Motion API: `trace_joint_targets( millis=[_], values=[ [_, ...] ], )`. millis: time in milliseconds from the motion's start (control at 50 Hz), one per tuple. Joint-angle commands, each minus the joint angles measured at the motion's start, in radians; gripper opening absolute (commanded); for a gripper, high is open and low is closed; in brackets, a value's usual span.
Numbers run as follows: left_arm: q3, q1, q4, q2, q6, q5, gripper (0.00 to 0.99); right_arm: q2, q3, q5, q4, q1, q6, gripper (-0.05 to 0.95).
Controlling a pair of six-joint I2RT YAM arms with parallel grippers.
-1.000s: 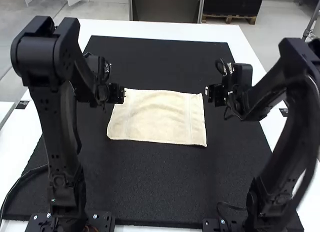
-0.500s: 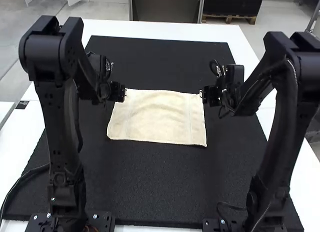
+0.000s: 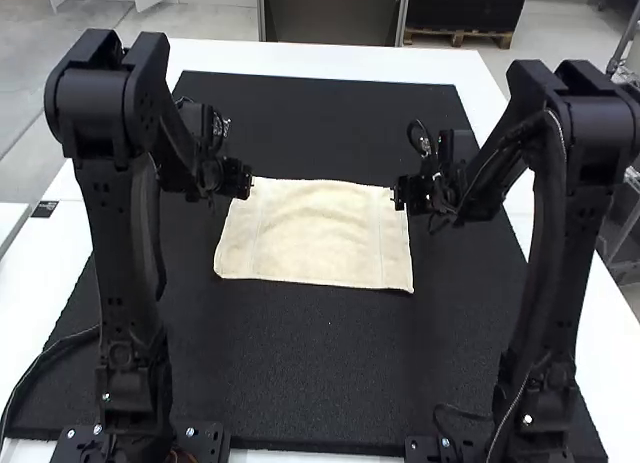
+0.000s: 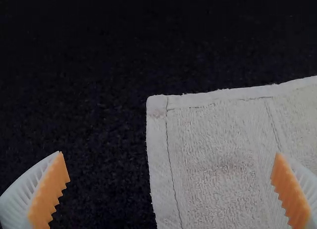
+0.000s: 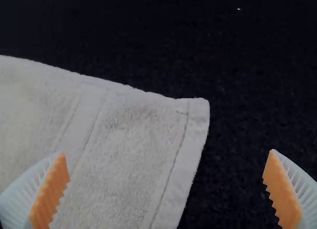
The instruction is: Fold the towel.
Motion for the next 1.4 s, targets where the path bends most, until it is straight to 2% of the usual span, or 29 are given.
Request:
trace_joint_targets(
  millis=[0, 720, 1380],
  values=[
    [0.041, 0.01, -0.001, 0.017, 0.02, 0.023, 0.957, 0.013, 0.04, -0.022, -0.007, 0.017, 0.013, 0.91],
    [0.128, 0.01, -0.008, 0.137, 0.018, 0.026, 0.956, 0.124, 0.135, -0.048, -0.045, 0.02, 0.021, 0.91],
    [0.125, 0.008, -0.008, 0.147, 0.029, 0.024, 0.954, 0.176, 0.176, -0.046, -0.045, 0.023, 0.033, 0.91]
  ],
)
